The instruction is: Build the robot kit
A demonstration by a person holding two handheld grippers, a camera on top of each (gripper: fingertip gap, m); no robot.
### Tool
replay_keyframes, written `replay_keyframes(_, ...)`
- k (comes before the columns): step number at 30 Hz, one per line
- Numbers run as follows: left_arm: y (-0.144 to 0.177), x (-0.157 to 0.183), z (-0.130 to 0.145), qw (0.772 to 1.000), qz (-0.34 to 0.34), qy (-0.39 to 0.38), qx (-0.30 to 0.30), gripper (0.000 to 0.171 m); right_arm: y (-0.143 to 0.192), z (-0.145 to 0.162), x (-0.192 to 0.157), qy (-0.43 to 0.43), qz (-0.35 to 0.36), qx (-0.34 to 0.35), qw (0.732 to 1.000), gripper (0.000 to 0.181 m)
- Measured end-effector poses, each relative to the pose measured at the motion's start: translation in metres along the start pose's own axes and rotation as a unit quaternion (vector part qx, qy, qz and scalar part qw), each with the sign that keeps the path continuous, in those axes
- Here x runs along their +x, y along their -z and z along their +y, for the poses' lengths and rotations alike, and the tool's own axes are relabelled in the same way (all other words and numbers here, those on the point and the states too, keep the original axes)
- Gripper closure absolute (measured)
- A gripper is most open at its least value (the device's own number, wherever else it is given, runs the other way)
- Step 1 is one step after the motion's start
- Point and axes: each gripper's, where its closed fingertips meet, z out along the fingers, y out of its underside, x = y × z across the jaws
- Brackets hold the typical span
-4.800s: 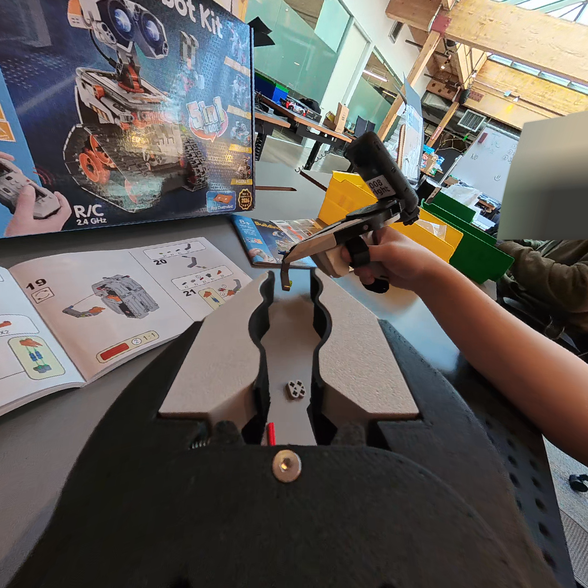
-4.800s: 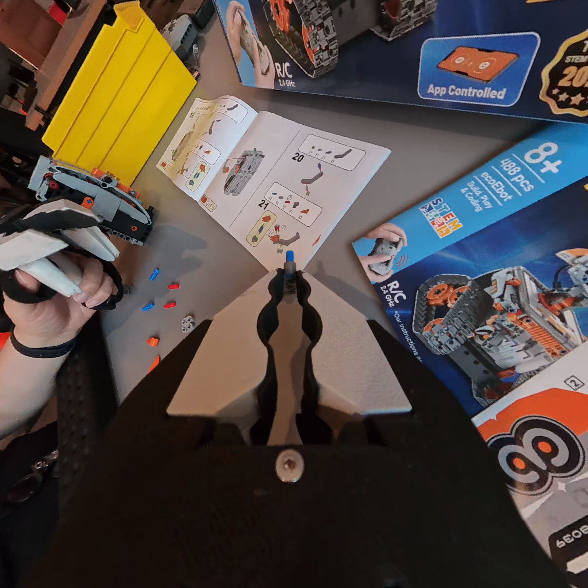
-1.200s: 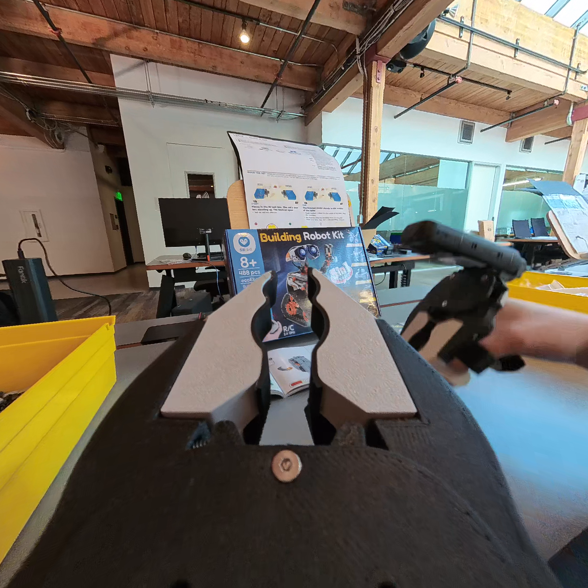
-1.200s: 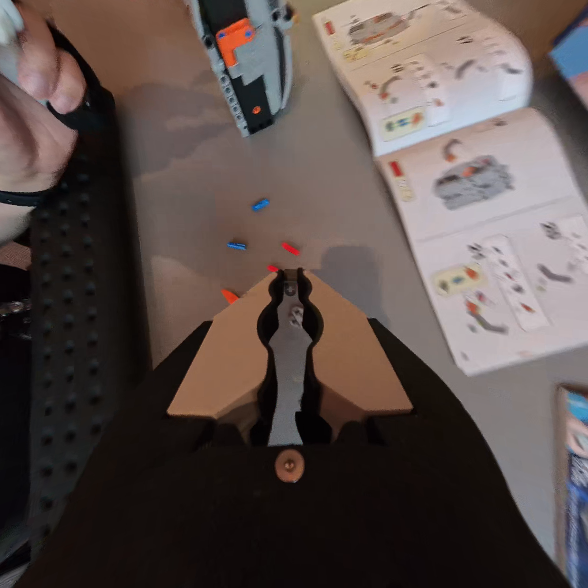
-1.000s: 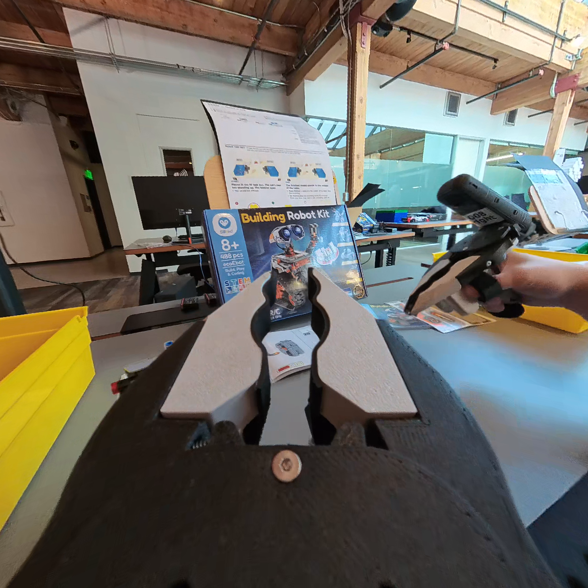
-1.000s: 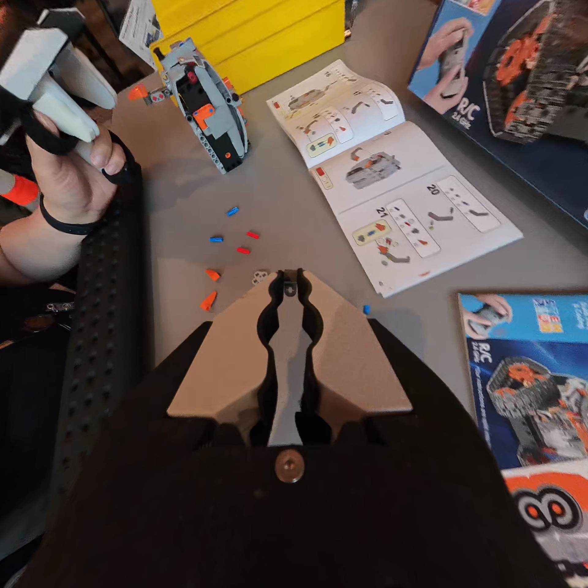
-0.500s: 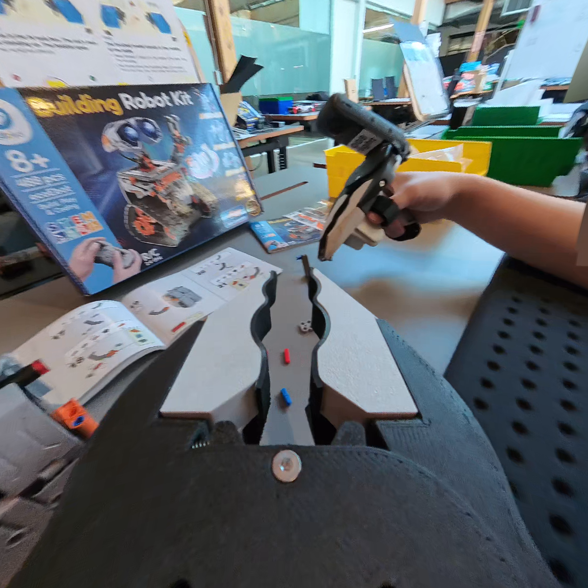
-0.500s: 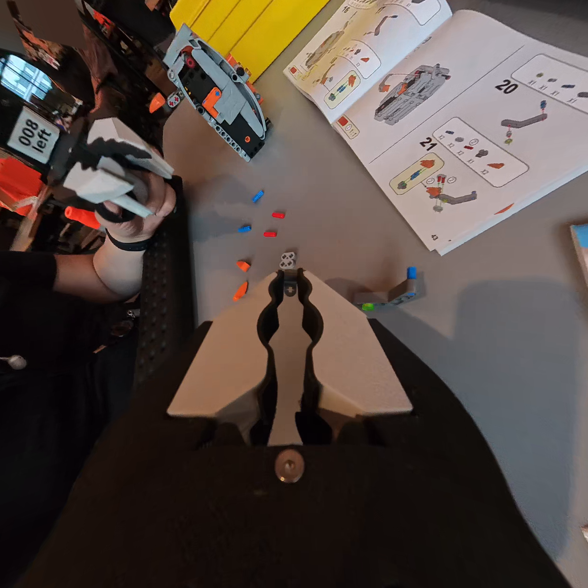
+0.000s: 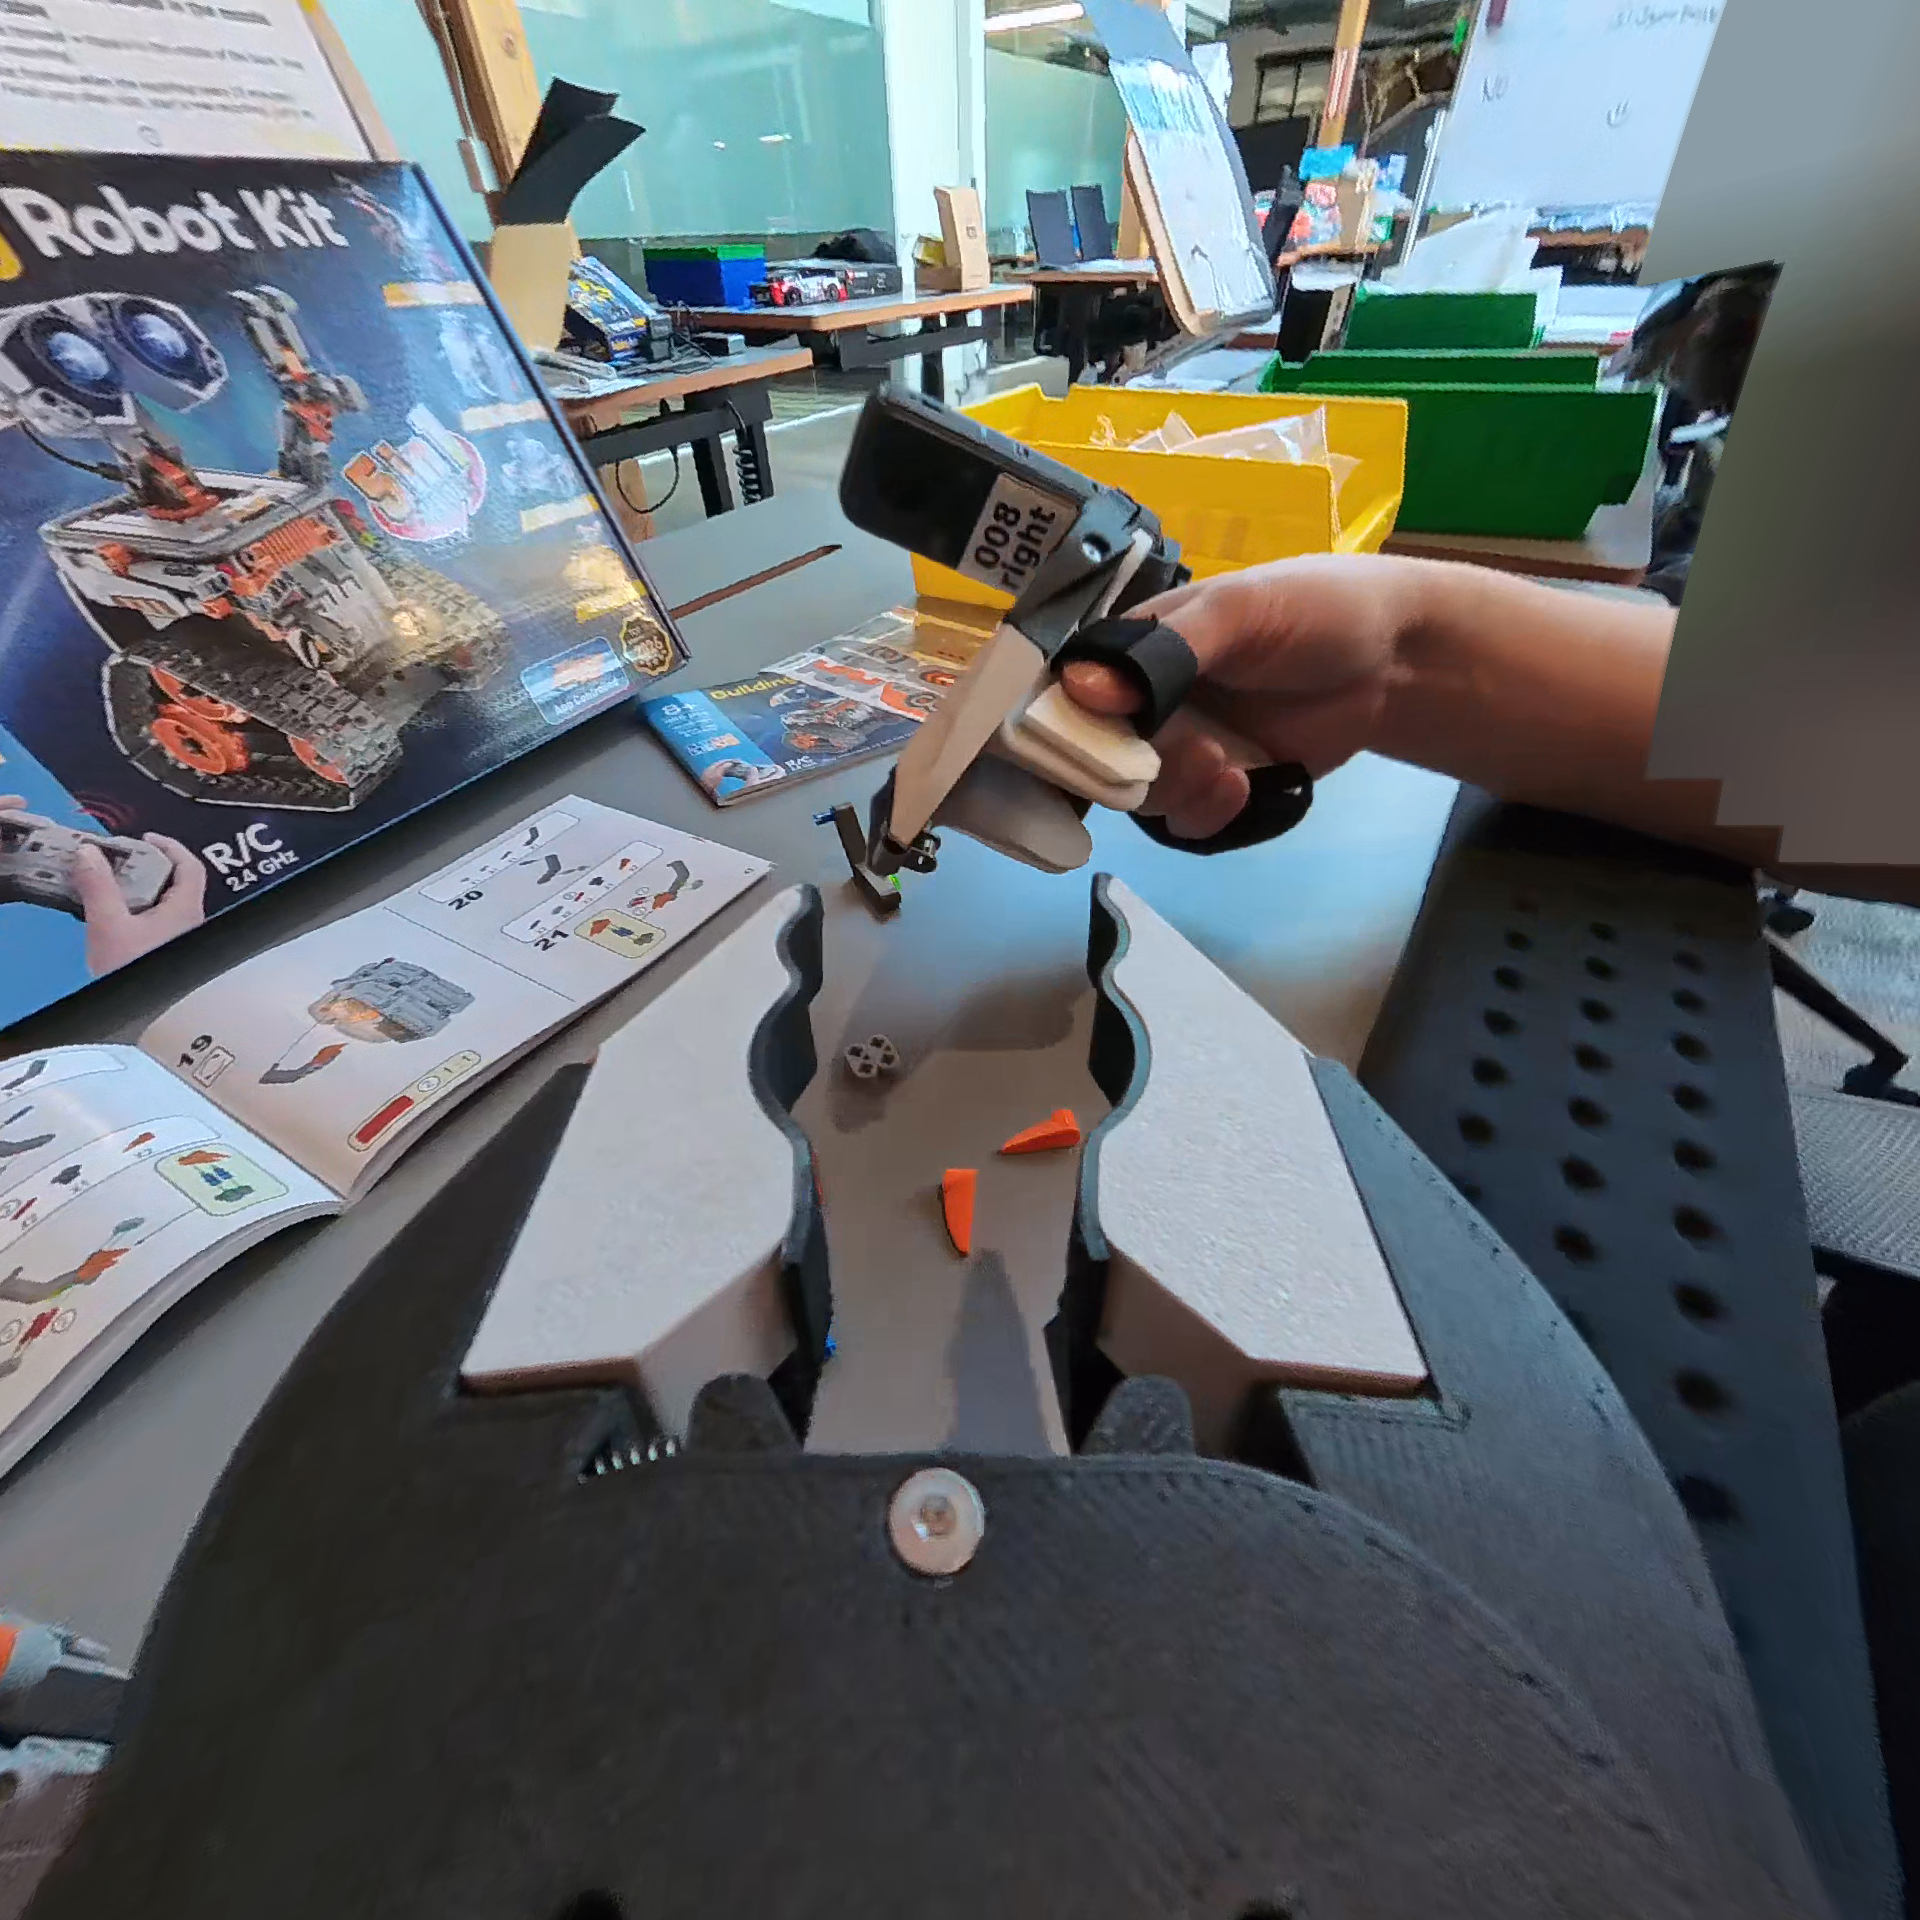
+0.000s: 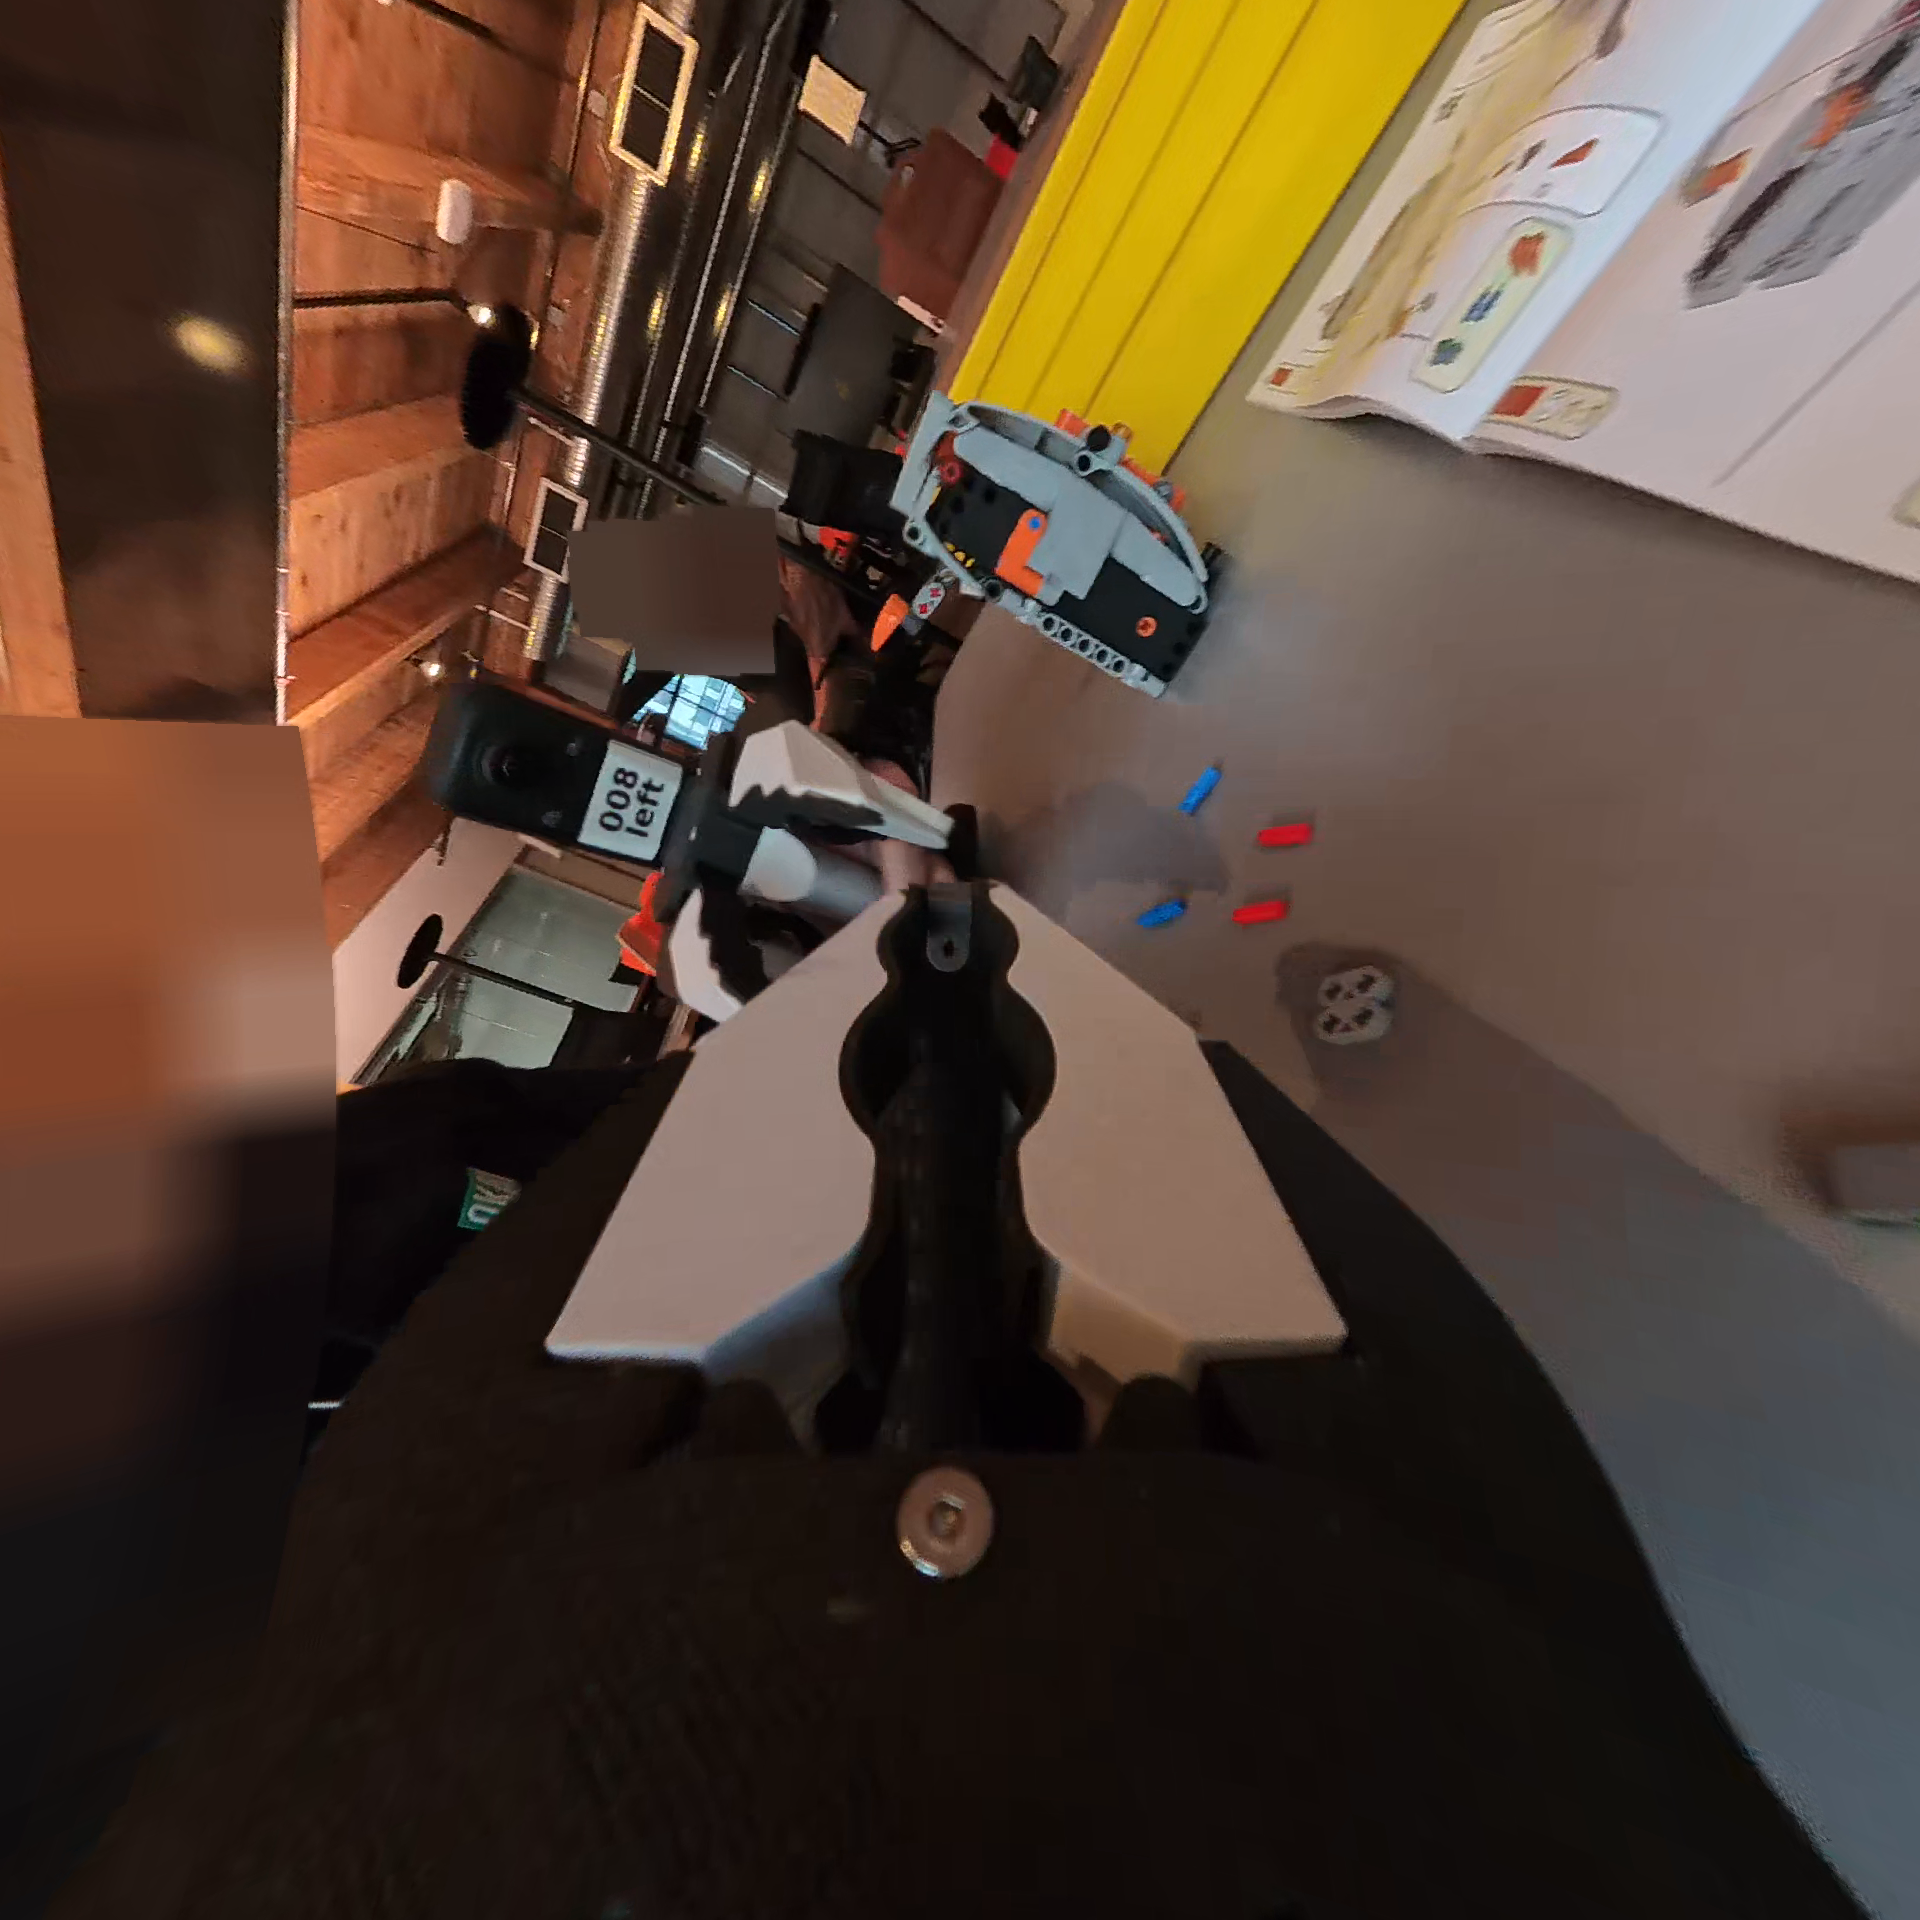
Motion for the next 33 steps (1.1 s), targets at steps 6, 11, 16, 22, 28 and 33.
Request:
replay_keyframes(6,-0.008,0.006,0.007,0.998,-0.013,-0.051,-0.029,0.138,-0.015,0.014,-0.012,-0.012,-0.029,-0.022,0.999,0.174)
replay_keyframes(11,-0.009,0.004,0.009,0.997,-0.028,-0.066,-0.036,0.138,-0.021,0.021,-0.015,-0.027,-0.048,-0.034,0.998,0.174)
replay_keyframes(16,-0.009,0.003,0.011,0.996,-0.032,-0.077,-0.044,0.146,-0.026,0.025,-0.023,-0.039,-0.076,-0.041,0.996,0.174)
replay_keyframes(22,-0.010,0.006,0.013,0.993,-0.031,-0.099,-0.053,0.154,-0.029,0.029,-0.026,-0.047,-0.091,-0.049,0.994,0.174)
replay_keyframes(28,-0.008,0.007,0.013,0.991,-0.034,-0.113,-0.056,0.157,-0.029,0.031,-0.029,-0.049,-0.105,-0.058,0.992,0.170)
replay_keyframes(33,-0.007,0.009,0.012,0.991,-0.033,-0.120,-0.053,0.157,-0.028,0.032,-0.033,-0.045,-0.112,-0.066,0.991,0.166)
